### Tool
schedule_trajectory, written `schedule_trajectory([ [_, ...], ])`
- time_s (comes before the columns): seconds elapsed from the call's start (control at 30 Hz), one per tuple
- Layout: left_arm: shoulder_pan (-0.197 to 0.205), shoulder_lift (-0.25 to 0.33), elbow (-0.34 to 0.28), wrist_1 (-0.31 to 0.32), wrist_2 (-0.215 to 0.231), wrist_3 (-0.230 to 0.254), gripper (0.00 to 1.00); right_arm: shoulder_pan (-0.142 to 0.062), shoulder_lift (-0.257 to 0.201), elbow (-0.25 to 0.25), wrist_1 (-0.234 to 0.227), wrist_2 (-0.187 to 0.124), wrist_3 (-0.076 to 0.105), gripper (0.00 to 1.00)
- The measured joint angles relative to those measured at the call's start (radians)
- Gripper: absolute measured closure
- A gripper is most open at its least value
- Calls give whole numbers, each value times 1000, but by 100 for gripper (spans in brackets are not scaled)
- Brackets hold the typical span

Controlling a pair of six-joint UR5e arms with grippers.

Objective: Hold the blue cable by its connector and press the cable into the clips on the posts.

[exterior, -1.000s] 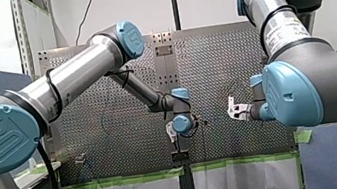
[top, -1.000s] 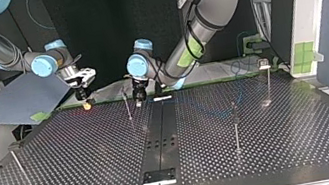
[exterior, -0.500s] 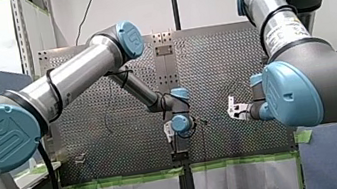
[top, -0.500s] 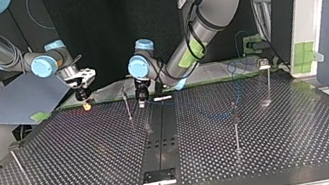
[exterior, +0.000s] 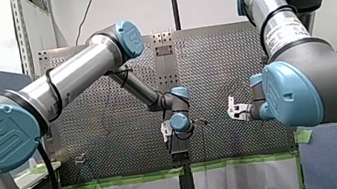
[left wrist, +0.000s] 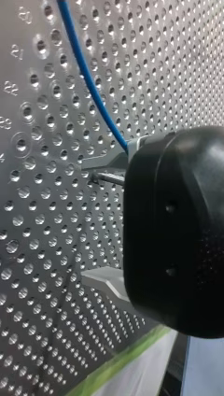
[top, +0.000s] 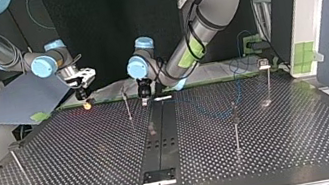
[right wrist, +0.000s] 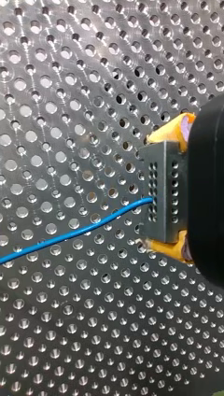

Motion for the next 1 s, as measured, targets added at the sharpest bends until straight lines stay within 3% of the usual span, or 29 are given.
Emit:
schedule_trajectory([
  [0.23, -7, 51, 0, -25, 13, -2, 1, -2, 0, 0, 2, 1, 0, 100],
  [0.4, -33, 81, 0, -54, 7, 4, 1, -3, 0, 0, 9, 0, -2, 100],
  [0.7, -119, 89, -5, -80, -28, -13, 1, -5, 0, 0, 23, 1, -9, 100],
  [1.0, -117, 89, -12, -98, -90, -10, 1, -5, 0, 1, 24, 1, -9, 100],
])
